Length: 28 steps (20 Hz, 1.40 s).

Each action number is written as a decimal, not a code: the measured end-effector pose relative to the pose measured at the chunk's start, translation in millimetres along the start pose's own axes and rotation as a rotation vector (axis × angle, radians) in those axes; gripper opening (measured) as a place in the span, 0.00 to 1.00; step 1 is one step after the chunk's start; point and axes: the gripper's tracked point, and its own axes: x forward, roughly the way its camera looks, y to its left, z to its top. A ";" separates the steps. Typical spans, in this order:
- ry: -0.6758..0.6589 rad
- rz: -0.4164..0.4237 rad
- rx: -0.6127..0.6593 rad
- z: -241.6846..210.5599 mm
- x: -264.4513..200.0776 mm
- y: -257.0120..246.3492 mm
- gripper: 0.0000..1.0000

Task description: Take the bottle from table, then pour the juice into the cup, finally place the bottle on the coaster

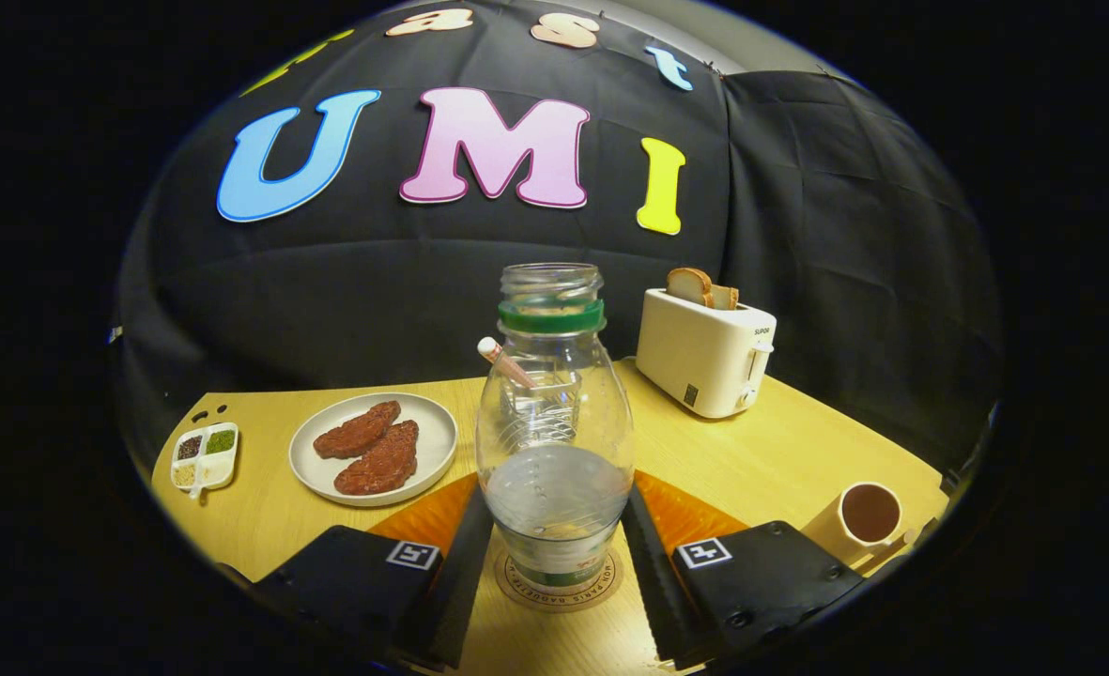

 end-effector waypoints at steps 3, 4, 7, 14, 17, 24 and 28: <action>0.017 -0.003 0.010 -1.7 -2.7 0.0 0.87; 0.014 0.004 0.008 -2.5 -2.8 1.7 0.97; -0.009 0.008 0.016 3.4 -11.0 1.8 0.98; -0.024 -0.009 0.024 7.8 -42.9 -16.3 0.98; -0.029 0.009 0.014 8.2 -59.6 -17.9 0.98; -0.062 0.092 0.005 18.0 -121.4 -0.2 0.98; -0.126 0.175 -0.041 38.9 -182.8 10.2 0.98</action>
